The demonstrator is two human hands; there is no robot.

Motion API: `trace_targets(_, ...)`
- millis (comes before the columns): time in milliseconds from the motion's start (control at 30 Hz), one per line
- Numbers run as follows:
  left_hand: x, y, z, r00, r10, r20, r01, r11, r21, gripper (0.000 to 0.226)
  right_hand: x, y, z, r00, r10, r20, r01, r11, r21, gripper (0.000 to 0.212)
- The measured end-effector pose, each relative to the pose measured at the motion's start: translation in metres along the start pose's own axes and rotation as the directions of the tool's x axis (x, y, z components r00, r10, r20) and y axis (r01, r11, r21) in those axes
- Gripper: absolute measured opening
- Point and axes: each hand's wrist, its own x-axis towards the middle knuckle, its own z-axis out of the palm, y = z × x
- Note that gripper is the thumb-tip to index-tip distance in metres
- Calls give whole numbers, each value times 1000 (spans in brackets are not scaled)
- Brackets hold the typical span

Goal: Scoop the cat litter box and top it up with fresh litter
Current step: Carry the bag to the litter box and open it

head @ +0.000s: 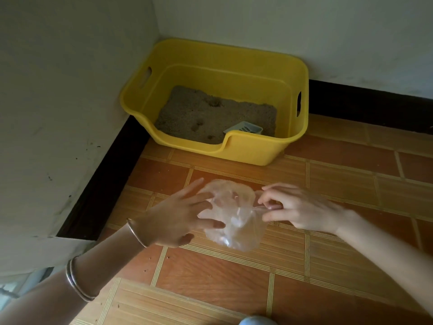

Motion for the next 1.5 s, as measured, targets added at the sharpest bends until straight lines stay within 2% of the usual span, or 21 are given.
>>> trace_targets(100, -11, -4, 1, 998, -55, 14, 55, 998, 1, 73, -6, 5, -3, 985, 50, 163, -40, 997, -64, 24)
trace_targets(233, -26, -9, 6, 986, -119, 117, 120, 993, 0, 62, -27, 25, 0, 909, 312, 274, -316, 948, -31, 57)
trace_targets(267, -28, -7, 9, 982, -125, 144, 125, 992, 5, 62, -31, 29, 0, 890, 352, 290, -358, 933, -34, 57)
trace_targets(333, -30, -2, 17, 974, -123, 191, 124, 992, 11, 64, -35, 33, 4, 852, 398, 339, -403, 913, -59, 40)
trace_targets(400, -27, 3, 24, 970, -137, 200, 137, 990, 16, 66, -33, 30, 13, 860, 378, 344, -374, 924, -79, 25)
trace_targets(467, -23, 8, 27, 974, -146, 175, 146, 989, 13, 63, -29, 26, 21, 889, 343, 304, -346, 937, -47, 24)
trace_targets(567, -16, 14, 27, 994, -95, 57, 96, 995, -28, 50, -20, 18, 28, 893, 362, 268, -390, 919, 58, 33)
trace_targets(667, -6, 17, 22, 994, -24, -107, 15, 996, -88, 36, -7, 6, 31, 902, 406, 145, -426, 890, 159, 33)
trace_targets(700, 0, 18, 21, 988, -11, -155, -5, 995, -103, 32, -2, 0, 31, 893, 430, 132, -448, 877, 174, 40)
trace_targets(767, 12, 16, 23, 975, 2, -222, -20, 997, -79, 28, 8, -11, 32, 878, 447, 168, -474, 861, 185, 66)
trace_targets(833, 25, 13, 26, 973, -13, -230, 8, 1000, -22, 33, 13, -19, 35, 877, 419, 234, -462, 869, 177, 76)
trace_targets(1000, 41, -1, 37, 978, -183, -102, 183, 983, -16, 57, 17, -34, 46, 823, 379, 423, -459, 883, 101, 44)
trace_targets(1067, 40, -3, 42, 953, -295, -76, 289, 954, -78, 62, 16, -38, 50, 827, 367, 426, -432, 900, 62, 39)
trace_targets(1167, 38, 1, 52, 891, -452, -49, 430, 873, -231, 58, 16, -39, 52, 828, 389, 405, -413, 910, -30, 52)
trace_targets(1300, 40, 3, 59, 837, -531, -134, 475, 825, -307, 58, 18, -34, 53, 777, 423, 465, -449, 891, -60, 67)
trace_targets(1400, 38, 4, 56, 764, -614, -198, 530, 772, -349, 42, 15, -25, 53, 734, 483, 477, -516, 854, -71, 80)
trace_targets(1500, 35, 6, 53, 676, -691, -257, 536, 700, -471, 25, 10, -15, 51, 744, 541, 392, -563, 824, -69, 94)
